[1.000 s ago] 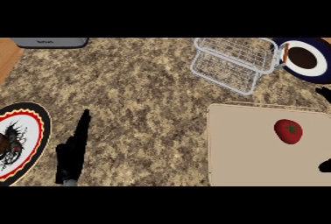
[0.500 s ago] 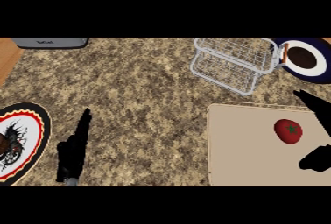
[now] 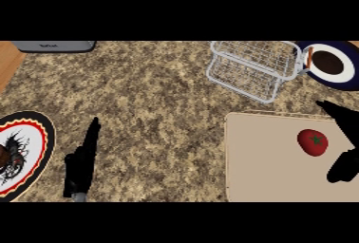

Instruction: Pick the tomato from the tray and place it in the tiered basket

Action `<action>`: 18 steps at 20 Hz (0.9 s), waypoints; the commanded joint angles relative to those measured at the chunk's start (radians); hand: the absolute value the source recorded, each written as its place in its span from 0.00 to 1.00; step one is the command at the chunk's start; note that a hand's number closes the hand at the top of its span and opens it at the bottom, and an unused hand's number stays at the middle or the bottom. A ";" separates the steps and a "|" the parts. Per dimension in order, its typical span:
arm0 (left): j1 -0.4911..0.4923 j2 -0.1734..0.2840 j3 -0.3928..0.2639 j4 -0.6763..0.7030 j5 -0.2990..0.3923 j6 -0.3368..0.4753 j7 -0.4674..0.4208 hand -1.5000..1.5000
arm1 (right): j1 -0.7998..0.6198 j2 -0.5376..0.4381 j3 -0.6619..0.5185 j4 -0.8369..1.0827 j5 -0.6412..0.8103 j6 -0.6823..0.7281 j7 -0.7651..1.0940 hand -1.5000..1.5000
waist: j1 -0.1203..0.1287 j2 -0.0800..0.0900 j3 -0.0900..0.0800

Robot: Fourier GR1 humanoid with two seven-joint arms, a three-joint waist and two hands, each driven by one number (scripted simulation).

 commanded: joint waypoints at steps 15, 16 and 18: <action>0.020 -0.043 0.049 0.061 -0.017 -0.072 -0.004 0.50 | -0.106 0.168 -0.035 0.232 0.121 0.131 -0.024 0.00 | 0.002 0.008 -0.007; -0.007 -0.042 0.068 0.073 -0.014 -0.073 0.027 0.50 | -0.061 0.166 -0.042 0.199 0.130 0.122 -0.037 0.00 | -0.004 0.007 -0.007; 0.066 -0.015 0.053 -0.023 -0.030 -0.086 0.043 0.50 | -0.035 0.186 -0.043 0.180 0.156 0.120 -0.034 0.00 | -0.004 0.005 -0.007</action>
